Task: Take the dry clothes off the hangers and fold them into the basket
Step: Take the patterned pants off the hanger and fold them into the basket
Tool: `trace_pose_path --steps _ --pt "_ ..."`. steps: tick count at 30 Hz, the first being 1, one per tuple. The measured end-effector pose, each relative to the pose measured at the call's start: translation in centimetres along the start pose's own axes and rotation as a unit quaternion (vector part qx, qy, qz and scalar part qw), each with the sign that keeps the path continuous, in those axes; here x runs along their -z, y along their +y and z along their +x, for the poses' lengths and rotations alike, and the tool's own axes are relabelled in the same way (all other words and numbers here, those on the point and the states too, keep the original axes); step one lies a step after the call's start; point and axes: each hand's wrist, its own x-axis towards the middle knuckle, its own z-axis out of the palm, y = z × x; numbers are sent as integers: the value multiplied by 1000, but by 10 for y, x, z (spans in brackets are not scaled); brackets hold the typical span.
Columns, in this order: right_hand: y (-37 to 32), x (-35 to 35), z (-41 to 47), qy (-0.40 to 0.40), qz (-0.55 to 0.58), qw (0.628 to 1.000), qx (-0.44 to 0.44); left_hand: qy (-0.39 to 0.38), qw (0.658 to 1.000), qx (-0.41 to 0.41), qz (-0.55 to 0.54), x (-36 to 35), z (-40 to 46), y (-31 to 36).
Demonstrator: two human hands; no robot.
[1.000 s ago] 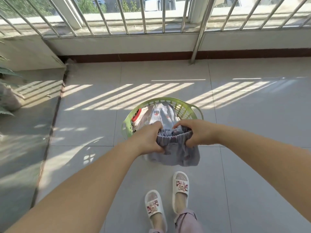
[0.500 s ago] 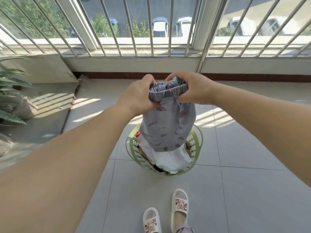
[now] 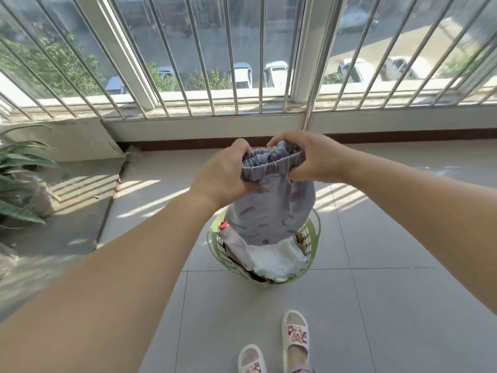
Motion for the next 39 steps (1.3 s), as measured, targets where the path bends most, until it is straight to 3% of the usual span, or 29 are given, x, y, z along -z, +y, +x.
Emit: trace_pose_path --steps 4,8,19,26,32,39 --pt "10 -31 -12 -36 -1 999 -25 -52 999 9 12 -19 -21 -13" --pt "16 -39 -13 -21 1 999 -26 -57 998 8 22 -26 -24 -16" --pt "-17 34 16 133 -6 990 47 104 994 -36 -18 23 35 17" --pt "-28 43 10 139 -25 988 61 126 990 -58 -15 32 31 23" --pt "-16 13 -4 90 -20 995 35 66 997 -31 -19 11 9 9" --pt "35 -58 -10 -46 2 998 -53 -95 995 23 -28 -51 -24 -35"
